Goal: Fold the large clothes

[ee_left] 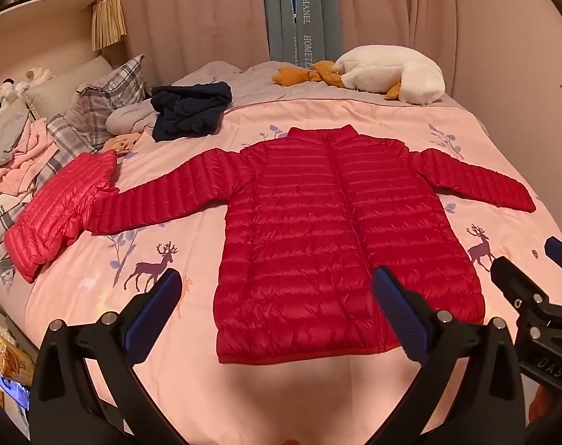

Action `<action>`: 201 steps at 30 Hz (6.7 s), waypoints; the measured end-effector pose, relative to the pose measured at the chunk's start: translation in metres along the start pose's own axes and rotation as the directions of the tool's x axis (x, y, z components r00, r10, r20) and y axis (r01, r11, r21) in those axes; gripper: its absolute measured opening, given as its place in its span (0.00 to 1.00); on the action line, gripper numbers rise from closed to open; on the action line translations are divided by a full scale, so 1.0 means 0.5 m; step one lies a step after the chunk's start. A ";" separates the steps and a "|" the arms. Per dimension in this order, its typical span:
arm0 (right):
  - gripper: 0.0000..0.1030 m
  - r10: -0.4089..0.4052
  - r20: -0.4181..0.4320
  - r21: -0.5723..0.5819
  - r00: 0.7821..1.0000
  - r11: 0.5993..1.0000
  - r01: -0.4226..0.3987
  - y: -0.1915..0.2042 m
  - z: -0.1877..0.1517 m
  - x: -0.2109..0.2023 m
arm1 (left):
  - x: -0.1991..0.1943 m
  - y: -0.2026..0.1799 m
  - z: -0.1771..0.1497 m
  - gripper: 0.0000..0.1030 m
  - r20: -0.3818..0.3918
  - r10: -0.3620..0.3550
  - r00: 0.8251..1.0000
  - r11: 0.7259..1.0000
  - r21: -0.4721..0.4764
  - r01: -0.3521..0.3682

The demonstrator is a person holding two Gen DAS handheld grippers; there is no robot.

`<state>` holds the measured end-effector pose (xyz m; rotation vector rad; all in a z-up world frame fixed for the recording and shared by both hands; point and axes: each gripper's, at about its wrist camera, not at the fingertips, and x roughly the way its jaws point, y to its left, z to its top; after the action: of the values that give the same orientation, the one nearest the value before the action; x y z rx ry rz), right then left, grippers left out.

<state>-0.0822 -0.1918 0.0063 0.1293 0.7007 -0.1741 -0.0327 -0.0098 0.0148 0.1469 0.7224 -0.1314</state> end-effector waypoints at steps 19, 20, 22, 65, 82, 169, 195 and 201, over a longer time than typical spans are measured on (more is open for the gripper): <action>0.98 0.005 0.008 -0.005 1.000 1.000 -0.005 0.008 -0.008 -0.007 | -0.005 0.003 -0.007 0.99 -0.004 -0.011 1.000 1.000 -0.007 0.011; 0.98 0.006 0.008 -0.004 1.000 1.000 -0.005 0.008 -0.007 -0.008 | -0.006 0.004 -0.007 0.99 -0.004 -0.013 1.000 1.000 -0.007 0.013; 0.98 0.004 0.010 -0.004 1.000 1.000 -0.004 0.009 -0.008 -0.008 | -0.008 0.005 -0.007 0.99 -0.002 -0.011 1.000 1.000 -0.006 0.011; 0.98 0.005 0.015 -0.005 1.000 1.000 -0.005 0.013 -0.013 -0.009 | -0.003 0.001 -0.009 0.99 -0.002 -0.011 1.000 1.000 0.003 0.011; 0.98 0.372 0.036 0.128 0.928 0.919 -0.373 -0.016 -0.024 0.057 | 0.137 0.120 -0.009 0.99 -0.056 -0.265 0.963 0.933 -0.268 0.241; 0.98 0.404 -0.110 0.232 0.908 0.899 -0.372 0.198 0.111 0.344 | 0.497 0.360 0.219 0.04 0.162 -0.293 0.942 0.913 -0.246 0.326; 0.98 0.488 0.105 0.384 0.866 0.784 -0.488 -0.090 0.210 0.415 | 0.540 -0.063 0.075 0.47 -0.167 -0.448 0.878 0.874 0.124 0.469; 0.98 0.570 -0.142 0.360 0.809 0.791 -0.494 0.079 0.228 0.656 | 0.541 0.132 0.085 0.62 -0.077 -0.432 0.898 0.898 -0.120 0.422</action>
<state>0.2439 -0.2110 -0.1186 0.6560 0.8525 0.2940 0.2072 0.0286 -0.1281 -0.1071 0.8543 -0.5119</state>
